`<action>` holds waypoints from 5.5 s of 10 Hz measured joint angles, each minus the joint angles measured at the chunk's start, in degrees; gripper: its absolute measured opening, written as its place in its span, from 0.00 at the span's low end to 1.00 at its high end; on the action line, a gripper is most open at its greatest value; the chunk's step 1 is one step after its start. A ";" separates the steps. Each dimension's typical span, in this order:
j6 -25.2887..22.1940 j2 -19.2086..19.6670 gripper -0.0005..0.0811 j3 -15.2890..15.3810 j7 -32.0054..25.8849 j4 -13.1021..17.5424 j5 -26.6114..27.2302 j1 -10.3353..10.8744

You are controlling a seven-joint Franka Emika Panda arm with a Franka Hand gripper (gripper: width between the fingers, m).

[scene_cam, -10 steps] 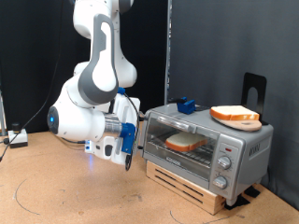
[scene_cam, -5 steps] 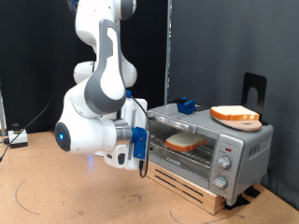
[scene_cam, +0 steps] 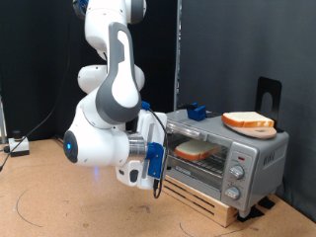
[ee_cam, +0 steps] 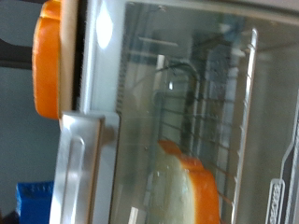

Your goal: Make a piece of toast with the oven

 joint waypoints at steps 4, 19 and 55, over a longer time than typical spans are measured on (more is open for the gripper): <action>-0.16 6.78 0.99 2.88 0.09 8.20 2.18 0.52; 0.16 26.53 0.99 5.19 3.05 26.55 5.06 2.13; 11.28 22.69 0.15 9.89 -21.56 17.34 10.52 7.40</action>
